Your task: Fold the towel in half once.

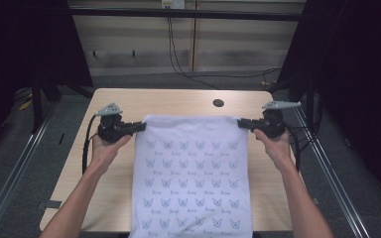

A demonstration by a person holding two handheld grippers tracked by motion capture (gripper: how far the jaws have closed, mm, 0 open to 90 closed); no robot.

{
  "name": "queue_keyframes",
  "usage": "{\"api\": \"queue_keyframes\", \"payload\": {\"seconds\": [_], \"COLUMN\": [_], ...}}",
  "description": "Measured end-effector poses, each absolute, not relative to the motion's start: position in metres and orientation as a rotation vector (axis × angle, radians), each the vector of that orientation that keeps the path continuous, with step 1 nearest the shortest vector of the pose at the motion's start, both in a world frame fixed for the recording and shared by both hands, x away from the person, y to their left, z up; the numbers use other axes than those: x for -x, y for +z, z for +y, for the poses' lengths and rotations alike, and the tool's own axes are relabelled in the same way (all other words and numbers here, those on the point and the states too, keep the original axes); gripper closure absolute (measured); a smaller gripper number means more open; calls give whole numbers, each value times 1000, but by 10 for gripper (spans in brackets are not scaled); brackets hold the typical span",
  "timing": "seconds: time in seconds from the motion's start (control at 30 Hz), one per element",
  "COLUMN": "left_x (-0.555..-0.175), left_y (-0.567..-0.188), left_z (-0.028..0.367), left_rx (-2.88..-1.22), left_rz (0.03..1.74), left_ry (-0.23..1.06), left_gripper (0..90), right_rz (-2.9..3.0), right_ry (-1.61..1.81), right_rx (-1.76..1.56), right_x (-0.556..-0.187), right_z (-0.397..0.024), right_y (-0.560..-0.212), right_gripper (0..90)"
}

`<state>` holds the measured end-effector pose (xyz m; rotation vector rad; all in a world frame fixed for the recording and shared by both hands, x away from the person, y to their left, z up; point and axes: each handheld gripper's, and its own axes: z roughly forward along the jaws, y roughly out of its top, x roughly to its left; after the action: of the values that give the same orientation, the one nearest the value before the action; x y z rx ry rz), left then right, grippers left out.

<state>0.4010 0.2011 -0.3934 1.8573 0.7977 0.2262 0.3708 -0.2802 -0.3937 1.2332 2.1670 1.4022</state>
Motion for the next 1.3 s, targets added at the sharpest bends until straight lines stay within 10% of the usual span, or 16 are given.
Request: {"api": "queue_keyframes", "payload": {"seconds": [0.3, 0.57, 1.3], "left_x": [-434, -418, -261], "left_y": [-337, -362, -444], "left_z": [201, 200, 232], "left_rx": [-1755, -1812, -1945], "left_rz": [794, 771, 697], "left_ry": [305, 221, -57], "left_gripper": [873, 873, 872], "right_rz": [2053, 2098, 2393], "right_ry": [1403, 1453, 1496], "right_rx": [-1191, -1171, -1072], "right_x": [-406, -396, -229], "right_z": [-280, -278, -284], "right_y": [-329, -336, -410], "right_gripper": [867, 869, 869]}}
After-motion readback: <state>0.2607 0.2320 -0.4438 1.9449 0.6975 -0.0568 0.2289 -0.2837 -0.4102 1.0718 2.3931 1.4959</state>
